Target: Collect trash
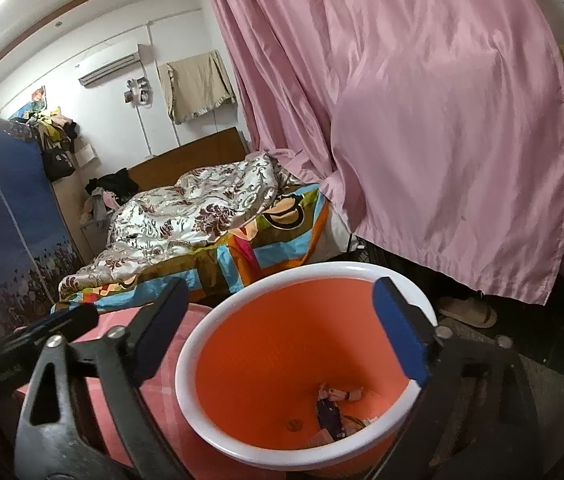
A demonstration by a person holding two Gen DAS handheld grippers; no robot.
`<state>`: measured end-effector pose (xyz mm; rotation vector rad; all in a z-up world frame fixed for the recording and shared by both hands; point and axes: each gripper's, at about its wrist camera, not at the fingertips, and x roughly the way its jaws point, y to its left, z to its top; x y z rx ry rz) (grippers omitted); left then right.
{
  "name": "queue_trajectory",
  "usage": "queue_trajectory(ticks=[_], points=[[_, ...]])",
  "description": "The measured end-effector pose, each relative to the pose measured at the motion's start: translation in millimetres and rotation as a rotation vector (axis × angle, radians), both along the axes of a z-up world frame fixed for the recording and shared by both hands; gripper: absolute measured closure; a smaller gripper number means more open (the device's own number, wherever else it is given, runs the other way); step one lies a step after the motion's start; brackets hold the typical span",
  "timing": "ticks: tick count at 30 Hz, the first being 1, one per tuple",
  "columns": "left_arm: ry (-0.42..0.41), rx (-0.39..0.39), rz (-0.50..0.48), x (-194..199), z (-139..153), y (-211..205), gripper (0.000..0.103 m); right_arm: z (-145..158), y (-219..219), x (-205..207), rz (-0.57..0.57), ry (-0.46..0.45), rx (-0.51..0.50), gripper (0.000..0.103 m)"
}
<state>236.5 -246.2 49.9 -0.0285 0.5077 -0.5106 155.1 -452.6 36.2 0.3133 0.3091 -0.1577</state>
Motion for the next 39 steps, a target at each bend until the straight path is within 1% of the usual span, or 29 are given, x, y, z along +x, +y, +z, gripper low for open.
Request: queue_trajectory(ticks=[3,5,7,9,15,19,25,32,36,39], points=[[-0.016,-0.016,0.039,-1,3,12,0.023,1,2,-1,0.002,-0.012,-0.002,0.0],[-0.037,-0.027,0.068,-2,5,19,0.022,2,5,-1,0.003,-0.016,-0.006,0.0],[-0.05,-0.025,0.078,-4,7,25,0.015,3,7,-1,0.003,-0.021,-0.011,0.0],[-0.069,-0.018,0.099,-6,8,30,0.012,5,11,-1,0.005,-0.025,-0.023,0.0],[-0.087,-0.004,0.14,-18,7,48,0.011,12,24,-9,0.03,-0.06,-0.043,0.0],[-0.102,-0.003,0.161,-34,6,65,0.011,15,41,-21,0.053,-0.065,-0.109,0.0],[-0.116,-0.029,0.209,-67,4,100,0.011,22,74,-54,0.082,-0.123,-0.179,0.0],[-0.162,-0.021,0.26,-111,4,135,0.007,27,117,-98,0.139,-0.193,-0.251,0.0],[-0.188,-0.009,0.291,-137,1,153,0.005,22,136,-119,0.168,-0.209,-0.267,0.0],[-0.195,-0.005,0.312,-154,-5,168,0.003,16,149,-133,0.189,-0.209,-0.259,0.0]])
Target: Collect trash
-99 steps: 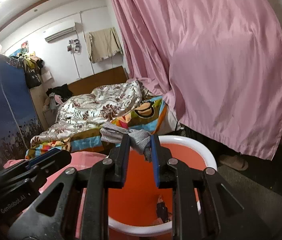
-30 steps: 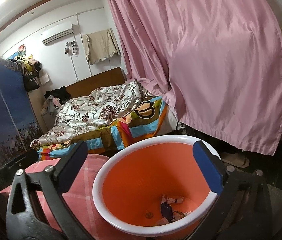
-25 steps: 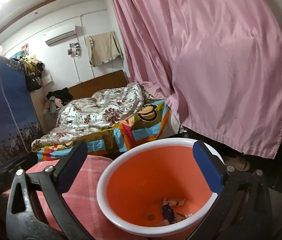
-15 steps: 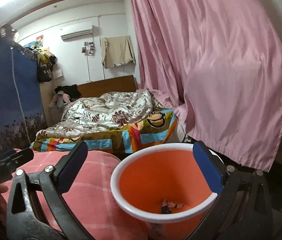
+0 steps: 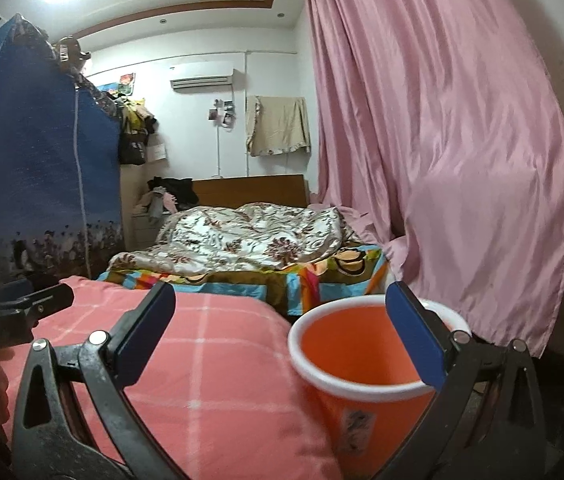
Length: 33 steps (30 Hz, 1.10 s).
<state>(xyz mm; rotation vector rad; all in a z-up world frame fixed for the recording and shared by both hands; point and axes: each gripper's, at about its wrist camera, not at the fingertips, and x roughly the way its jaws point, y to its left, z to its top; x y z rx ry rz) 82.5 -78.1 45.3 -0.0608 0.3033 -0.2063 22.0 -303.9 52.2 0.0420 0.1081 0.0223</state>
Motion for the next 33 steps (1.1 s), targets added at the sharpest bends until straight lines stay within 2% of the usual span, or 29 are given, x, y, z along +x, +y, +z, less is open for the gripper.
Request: queue_trajectory(ticks=[12,21,33], points=[[-0.014,0.05,0.06,-44,-30,36,0.002,-25,17,-32,-0.005,0.038,0.006,0.0],[-0.017,0.079,0.056,-46,-40,34,0.002,-35,17,-26,0.001,0.079,-0.013,0.0],[-0.012,0.087,0.056,-43,-44,34,0.002,-35,15,-25,-0.004,0.083,-0.003,0.0]])
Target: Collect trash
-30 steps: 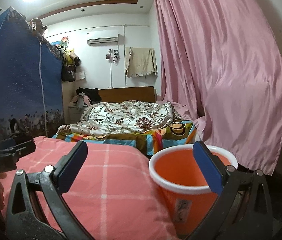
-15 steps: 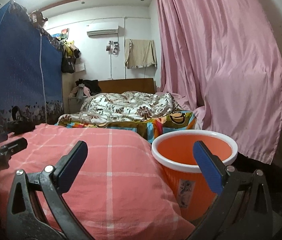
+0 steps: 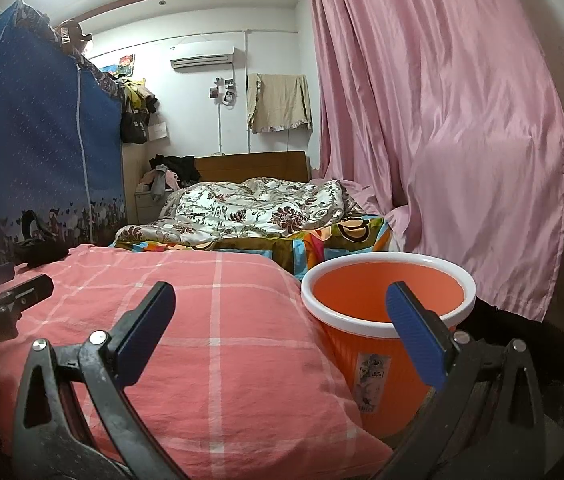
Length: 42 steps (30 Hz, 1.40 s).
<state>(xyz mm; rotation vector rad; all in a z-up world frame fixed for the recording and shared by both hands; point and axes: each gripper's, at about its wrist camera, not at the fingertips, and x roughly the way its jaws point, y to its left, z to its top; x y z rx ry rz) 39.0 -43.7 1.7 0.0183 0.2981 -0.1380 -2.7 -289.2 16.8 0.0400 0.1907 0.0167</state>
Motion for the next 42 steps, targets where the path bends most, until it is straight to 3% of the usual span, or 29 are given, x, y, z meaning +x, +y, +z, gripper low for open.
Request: queue_trajectory(ticks=[42], points=[[0.004,-0.003,-0.002,3.0,-4.2,2.1,0.002,-2.6,0.9,-1.7,-0.005,0.007,0.007,0.0]])
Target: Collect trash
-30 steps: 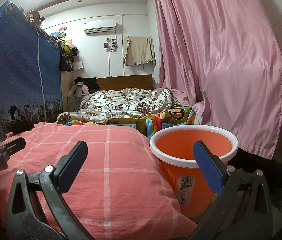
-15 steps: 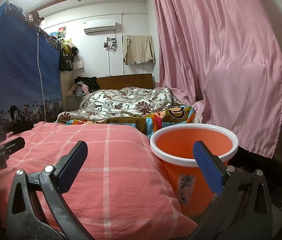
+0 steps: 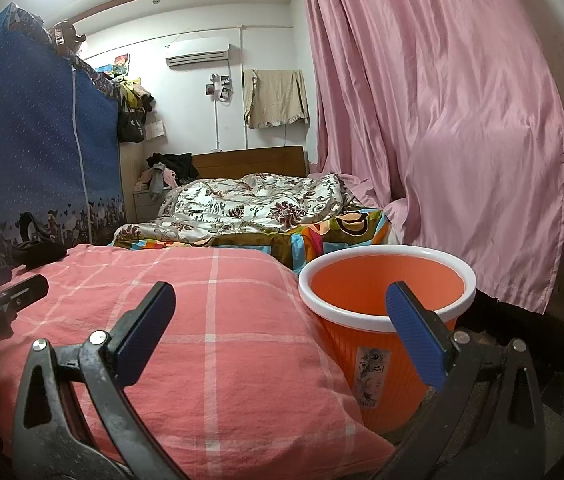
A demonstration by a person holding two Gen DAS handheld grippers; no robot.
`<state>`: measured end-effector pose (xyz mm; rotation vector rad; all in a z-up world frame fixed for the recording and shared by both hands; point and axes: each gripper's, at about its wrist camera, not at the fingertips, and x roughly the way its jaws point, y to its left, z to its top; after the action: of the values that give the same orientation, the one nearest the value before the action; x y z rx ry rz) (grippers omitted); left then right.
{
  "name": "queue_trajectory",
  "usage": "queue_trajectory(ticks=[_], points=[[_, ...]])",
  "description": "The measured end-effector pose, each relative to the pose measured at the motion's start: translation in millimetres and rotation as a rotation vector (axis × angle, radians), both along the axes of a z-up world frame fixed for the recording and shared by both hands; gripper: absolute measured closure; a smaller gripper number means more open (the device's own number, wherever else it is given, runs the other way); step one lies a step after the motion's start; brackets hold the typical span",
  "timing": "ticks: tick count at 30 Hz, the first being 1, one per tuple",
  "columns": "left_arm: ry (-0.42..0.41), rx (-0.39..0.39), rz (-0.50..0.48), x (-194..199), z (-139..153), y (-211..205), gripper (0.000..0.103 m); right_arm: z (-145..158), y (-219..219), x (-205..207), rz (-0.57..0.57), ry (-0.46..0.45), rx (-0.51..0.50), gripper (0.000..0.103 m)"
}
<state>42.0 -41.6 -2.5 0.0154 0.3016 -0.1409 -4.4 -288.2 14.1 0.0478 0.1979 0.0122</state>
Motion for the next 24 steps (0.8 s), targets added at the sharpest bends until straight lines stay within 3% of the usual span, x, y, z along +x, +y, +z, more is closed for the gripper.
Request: queue_trajectory(ticks=[24], points=[[0.005,-0.008,-0.009,-0.5,-0.7,1.7,0.002,-0.8,0.1,-0.2,-0.001,0.006,0.004,0.0]])
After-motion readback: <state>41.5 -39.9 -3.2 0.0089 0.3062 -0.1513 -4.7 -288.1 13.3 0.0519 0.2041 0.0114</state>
